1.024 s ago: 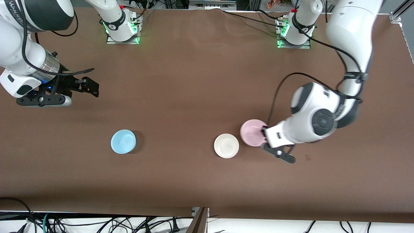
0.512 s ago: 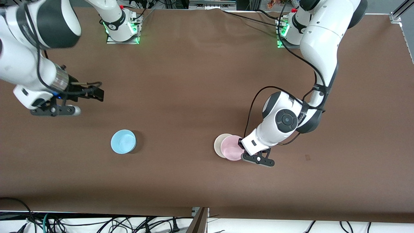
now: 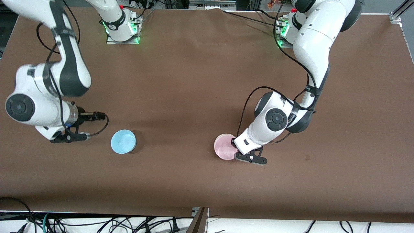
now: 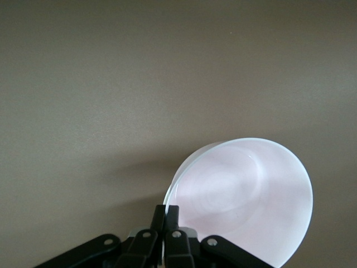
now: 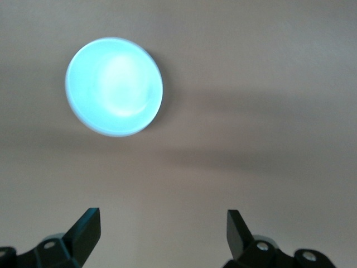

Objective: Stack pink and blue bowls on white bowl
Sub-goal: 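Open the left gripper while the right gripper grasps the blue bowl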

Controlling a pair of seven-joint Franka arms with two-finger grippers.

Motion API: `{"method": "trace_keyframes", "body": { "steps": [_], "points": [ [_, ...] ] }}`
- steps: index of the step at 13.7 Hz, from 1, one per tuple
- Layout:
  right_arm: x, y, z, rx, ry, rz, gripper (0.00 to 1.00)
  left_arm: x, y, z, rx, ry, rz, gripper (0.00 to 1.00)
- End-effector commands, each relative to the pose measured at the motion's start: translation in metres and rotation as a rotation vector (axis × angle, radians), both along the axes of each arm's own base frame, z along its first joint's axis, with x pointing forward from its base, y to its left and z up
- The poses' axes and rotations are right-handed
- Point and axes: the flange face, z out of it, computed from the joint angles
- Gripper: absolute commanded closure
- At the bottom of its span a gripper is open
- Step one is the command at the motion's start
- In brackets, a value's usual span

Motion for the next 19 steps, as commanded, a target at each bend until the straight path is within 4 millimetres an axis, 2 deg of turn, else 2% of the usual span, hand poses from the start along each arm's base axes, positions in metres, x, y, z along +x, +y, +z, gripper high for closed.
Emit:
{"method": "trace_keyframes", "body": {
  "steps": [1, 3, 6, 12, 14, 16, 18, 19],
  "points": [
    [-0.014, -0.009, -0.046, 0.042, -0.043, 0.04, 0.0, 0.0, 0.005, -0.007, 0.008, 0.02, 0.008, 1.0],
    [-0.009, -0.011, -0.074, 0.047, -0.086, 0.034, 0.0, -0.006, -0.006, -0.011, -0.001, 0.037, 0.025, 1.0],
    [0.001, -0.012, -0.08, 0.057, -0.146, 0.018, 0.0, -0.011, -0.008, -0.018, 0.002, 0.052, 0.034, 1.0],
    [0.013, 0.006, -0.13, 0.08, -0.252, 0.005, 0.03, -0.02, -0.01, -0.026, 0.018, 0.09, 0.017, 1.0],
    [0.011, 0.009, -0.137, 0.079, -0.244, -0.012, 0.15, -0.02, -0.01, -0.027, 0.019, 0.093, 0.017, 1.0],
    [0.009, 0.02, -0.143, 0.079, -0.234, -0.025, 0.43, -0.024, -0.01, -0.033, 0.025, 0.105, 0.013, 1.0],
    [0.009, 0.02, -0.144, 0.077, -0.231, -0.043, 0.86, -0.024, -0.011, -0.032, 0.028, 0.102, 0.004, 0.01],
    [0.009, 0.02, -0.144, 0.077, -0.229, -0.043, 1.0, -0.024, -0.013, -0.029, 0.024, 0.099, 0.0, 0.0]
  ]
}}
